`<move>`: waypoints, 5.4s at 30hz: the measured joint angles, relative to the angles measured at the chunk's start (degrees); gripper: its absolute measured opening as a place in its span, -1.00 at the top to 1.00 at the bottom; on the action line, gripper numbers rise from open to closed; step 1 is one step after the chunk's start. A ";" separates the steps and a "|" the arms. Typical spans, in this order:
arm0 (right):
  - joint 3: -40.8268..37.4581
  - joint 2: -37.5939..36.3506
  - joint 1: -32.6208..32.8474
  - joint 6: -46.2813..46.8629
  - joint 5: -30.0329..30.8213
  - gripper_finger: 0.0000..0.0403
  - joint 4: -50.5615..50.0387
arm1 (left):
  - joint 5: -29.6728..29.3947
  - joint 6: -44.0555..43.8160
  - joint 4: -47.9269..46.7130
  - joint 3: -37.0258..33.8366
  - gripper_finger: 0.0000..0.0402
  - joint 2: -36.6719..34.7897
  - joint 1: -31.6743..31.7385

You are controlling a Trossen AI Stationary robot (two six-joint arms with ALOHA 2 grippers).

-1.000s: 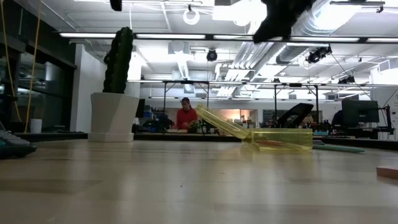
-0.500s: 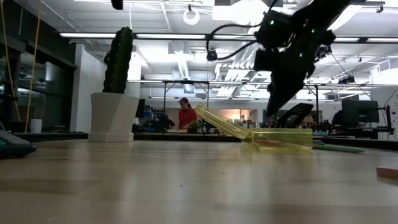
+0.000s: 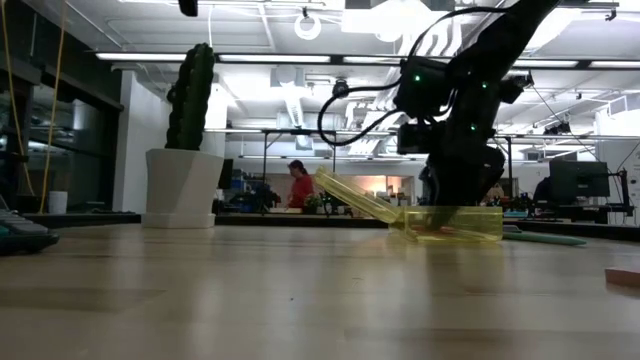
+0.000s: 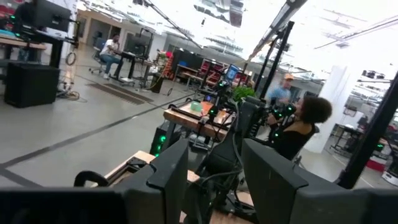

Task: Pack school essentials
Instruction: Put the orange pencil top eraser into the yellow supply box, then put the light blue pen into the yellow supply box

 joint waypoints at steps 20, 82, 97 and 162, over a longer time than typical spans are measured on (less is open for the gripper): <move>0.04 -0.98 0.00 0.05 -1.62 -0.06 2.12 | -0.36 0.00 -0.03 0.00 0.30 0.00 0.00; -14.41 -38.36 3.39 57.72 9.57 -0.03 -25.56 | 4.62 4.04 -6.61 -0.02 0.30 0.02 0.08; -24.48 -38.25 5.31 64.46 15.16 0.06 -14.66 | 4.16 3.99 -6.58 -0.02 0.30 0.02 0.09; -20.57 -48.58 7.13 39.95 9.22 1.00 31.32 | 1.58 4.54 -7.04 -0.02 0.30 0.00 0.04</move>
